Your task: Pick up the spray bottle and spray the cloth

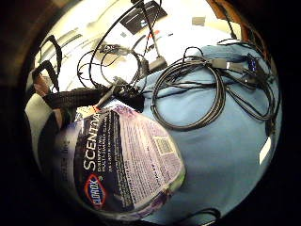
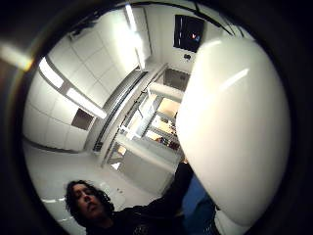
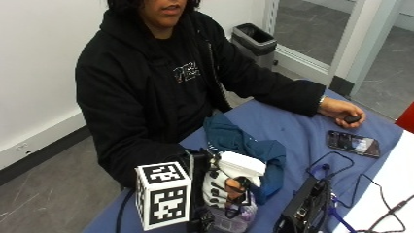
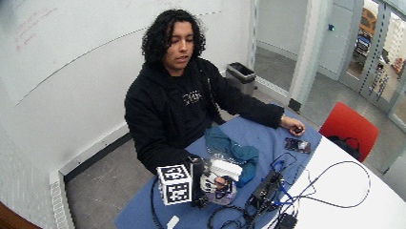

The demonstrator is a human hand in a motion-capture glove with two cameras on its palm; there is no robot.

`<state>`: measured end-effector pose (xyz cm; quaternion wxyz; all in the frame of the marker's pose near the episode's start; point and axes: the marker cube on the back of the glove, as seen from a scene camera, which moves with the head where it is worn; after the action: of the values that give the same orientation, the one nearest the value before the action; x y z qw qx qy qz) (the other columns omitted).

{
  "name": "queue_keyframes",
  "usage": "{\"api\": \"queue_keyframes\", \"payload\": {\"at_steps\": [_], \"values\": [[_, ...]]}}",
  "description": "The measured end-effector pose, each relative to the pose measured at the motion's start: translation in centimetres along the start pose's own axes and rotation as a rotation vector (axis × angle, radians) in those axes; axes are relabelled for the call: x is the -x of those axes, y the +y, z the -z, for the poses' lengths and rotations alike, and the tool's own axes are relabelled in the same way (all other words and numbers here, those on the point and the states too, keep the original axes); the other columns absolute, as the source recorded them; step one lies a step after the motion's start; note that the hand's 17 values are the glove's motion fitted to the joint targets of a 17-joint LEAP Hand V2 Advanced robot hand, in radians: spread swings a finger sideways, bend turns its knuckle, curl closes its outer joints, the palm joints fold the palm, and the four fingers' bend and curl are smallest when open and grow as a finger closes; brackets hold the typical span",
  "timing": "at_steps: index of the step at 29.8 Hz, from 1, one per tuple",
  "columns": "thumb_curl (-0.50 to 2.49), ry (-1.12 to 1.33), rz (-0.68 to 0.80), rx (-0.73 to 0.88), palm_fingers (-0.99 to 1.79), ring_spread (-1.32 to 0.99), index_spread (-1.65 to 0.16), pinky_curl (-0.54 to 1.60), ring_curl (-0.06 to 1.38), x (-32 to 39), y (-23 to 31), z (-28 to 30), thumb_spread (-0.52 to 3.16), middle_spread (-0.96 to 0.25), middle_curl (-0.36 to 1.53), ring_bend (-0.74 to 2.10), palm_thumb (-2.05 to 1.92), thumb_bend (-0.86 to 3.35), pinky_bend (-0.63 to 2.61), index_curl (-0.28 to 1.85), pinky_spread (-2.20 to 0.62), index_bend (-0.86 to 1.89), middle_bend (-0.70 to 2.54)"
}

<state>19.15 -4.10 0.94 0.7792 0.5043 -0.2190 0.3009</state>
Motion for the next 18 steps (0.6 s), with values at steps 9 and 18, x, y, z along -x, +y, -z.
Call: {"api": "queue_keyframes", "payload": {"at_steps": [9,18], "values": [[0.63,-0.039,0.013,0.001,1.34,-0.22,-0.28,0.43,0.5,0.3,-0.7,-1.1,0.43,-0.2,0.51,0.66,1.04,-0.02,0.46,0.45,-0.29,0.2,0.47],[0.67,-0.007,-0.013,0.282,1.32,-0.22,-0.29,0.44,0.51,3.6,0.4,2.3,0.38,-0.2,0.52,0.68,1.04,-0.02,0.48,0.49,-0.29,0.2,0.49]]}}
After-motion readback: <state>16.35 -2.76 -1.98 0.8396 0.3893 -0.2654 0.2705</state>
